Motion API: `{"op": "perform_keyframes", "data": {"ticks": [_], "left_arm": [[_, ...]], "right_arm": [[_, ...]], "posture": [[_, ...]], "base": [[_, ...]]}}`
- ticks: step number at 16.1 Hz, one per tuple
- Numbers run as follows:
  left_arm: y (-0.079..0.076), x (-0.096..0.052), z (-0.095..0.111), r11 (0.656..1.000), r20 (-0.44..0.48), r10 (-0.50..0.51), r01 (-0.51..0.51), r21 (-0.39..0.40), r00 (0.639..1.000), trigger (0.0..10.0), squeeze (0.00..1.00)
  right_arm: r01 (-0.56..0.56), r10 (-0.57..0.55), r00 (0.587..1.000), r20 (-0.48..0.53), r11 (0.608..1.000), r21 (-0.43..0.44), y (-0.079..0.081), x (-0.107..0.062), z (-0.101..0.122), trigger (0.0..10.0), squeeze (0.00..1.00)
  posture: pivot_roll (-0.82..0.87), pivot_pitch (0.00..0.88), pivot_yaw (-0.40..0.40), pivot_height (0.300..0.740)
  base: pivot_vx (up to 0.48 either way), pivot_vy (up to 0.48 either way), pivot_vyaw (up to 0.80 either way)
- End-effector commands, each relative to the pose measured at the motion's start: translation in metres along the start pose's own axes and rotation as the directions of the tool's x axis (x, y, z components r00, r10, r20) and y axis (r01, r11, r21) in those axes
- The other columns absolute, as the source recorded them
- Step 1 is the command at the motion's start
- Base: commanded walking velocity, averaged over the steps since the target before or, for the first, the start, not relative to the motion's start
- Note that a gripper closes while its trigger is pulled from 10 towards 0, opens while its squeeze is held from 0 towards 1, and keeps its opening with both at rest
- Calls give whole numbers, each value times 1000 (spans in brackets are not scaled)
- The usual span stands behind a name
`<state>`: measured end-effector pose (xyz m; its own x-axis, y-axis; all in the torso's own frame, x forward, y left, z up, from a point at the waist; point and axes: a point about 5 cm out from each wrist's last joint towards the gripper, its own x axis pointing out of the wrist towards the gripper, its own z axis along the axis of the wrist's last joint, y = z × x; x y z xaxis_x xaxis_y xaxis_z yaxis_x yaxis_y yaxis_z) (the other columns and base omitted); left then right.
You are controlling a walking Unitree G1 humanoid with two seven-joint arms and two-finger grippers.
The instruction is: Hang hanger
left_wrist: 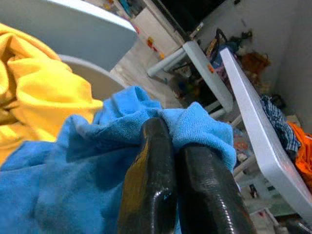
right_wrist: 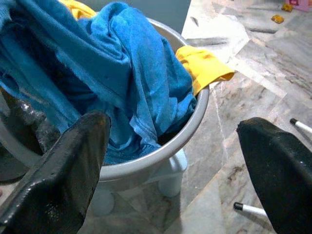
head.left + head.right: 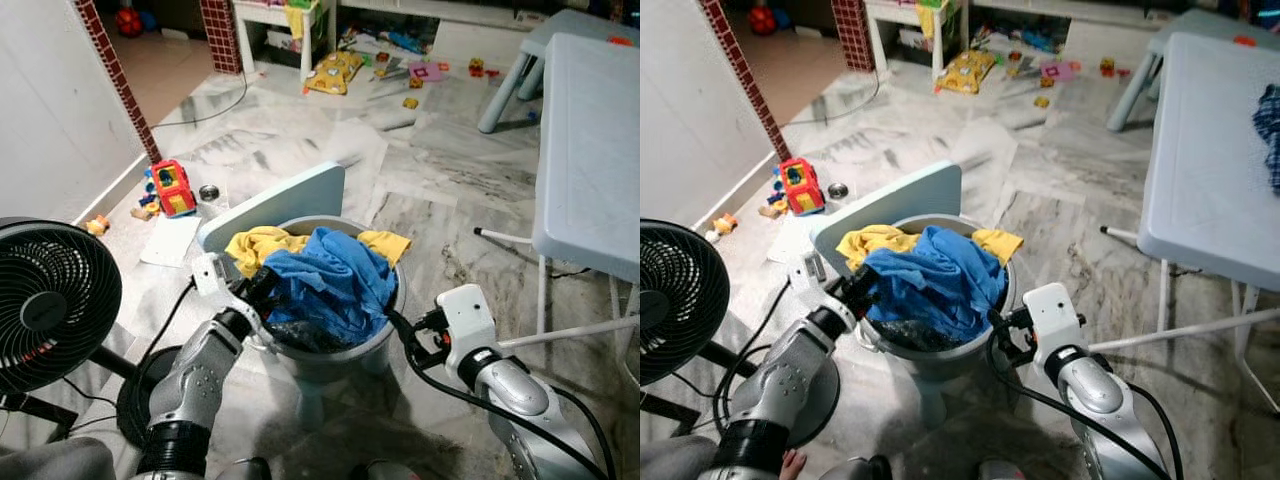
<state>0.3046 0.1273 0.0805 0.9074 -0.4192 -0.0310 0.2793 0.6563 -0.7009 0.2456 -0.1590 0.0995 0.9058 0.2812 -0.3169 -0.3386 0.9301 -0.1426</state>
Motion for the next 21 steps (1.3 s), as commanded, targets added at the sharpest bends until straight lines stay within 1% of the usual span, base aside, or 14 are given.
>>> {"op": "perform_keyframes", "data": {"ticks": [1,2,3,4,7,9,10,11,12,13,14,18,19,21], "left_arm": [[4,-4,4,1000,-3,22,-22,7,1000,0,0],[7,-5,4,999,-24,30,-29,29,999,0,0],[12,-8,3,993,-74,56,-48,107,996,10000,0],[15,-10,3,989,-97,77,-64,133,992,10000,0],[12,-12,4,992,-115,86,-74,100,990,10000,0],[15,-14,-3,989,-159,102,-83,120,982,10000,0],[23,-17,-3,972,-161,159,-126,197,974,10000,1000],[34,-20,1,937,-158,240,-185,297,958,10000,1000],[37,-21,2,924,-159,263,-200,326,952,10000,1000],[45,-24,4,896,-173,316,-233,378,933,10000,1000],[59,-31,4,842,-193,405,-282,461,894,10000,1000],[74,-41,-4,801,-261,458,-268,535,850,10000,1000],[73,-41,-5,795,-264,452,-251,552,852,10000,773],[64,-36,-3,772,-240,394,-178,610,887,10000,776]], "right_arm": [[3,-3,1000,-5,1000,-2,-1,0,-1,10000,0],[3,-3,1000,-8,1000,-2,-1,-1,-2,10000,0],[0,0,1000,-12,1000,-2,0,-2,-3,10000,0],[-3,3,1000,-16,1000,-2,2,-3,-5,10000,0],[-3,3,1000,-19,1000,0,3,-4,-6,10000,0],[-1,1,1000,-24,1000,1,3,-5,-7,10000,0],[0,1,1000,-26,1000,2,4,-6,-7,10000,0],[0,0,1000,-29,1000,3,4,-6,-8,10000,0],[1,0,1000,-31,1000,4,4,-6,-8,10000,0],[0,0,999,-34,1000,5,4,-7,-9,10000,0],[0,1,999,-36,1000,7,5,-7,-10,10000,0],[2,-1,999,-43,1000,10,6,-9,-11,10000,0],[2,-1,999,-43,1000,11,6,-9,-11,10000,0],[1,0,999,-47,1000,11,7,-9,-12,10000,0]], "posture": [[-213,84,8,740],[-215,86,9,740],[-215,87,10,740],[-217,90,12,740],[-217,94,17,740],[-218,99,18,740],[-218,102,19,740],[-216,105,19,740],[-215,106,19,740],[-214,109,19,740],[-213,110,20,740],[-215,114,23,740],[-215,114,24,740],[-212,115,24,740]], "base": [[0,0,0],[0,0,0],[0,0,0],[0,0,0],[0,0,0],[0,0,0],[0,0,0],[0,0,0],[0,0,0],[0,0,0],[0,0,0],[0,0,0],[0,0,0],[0,0,0]]}}
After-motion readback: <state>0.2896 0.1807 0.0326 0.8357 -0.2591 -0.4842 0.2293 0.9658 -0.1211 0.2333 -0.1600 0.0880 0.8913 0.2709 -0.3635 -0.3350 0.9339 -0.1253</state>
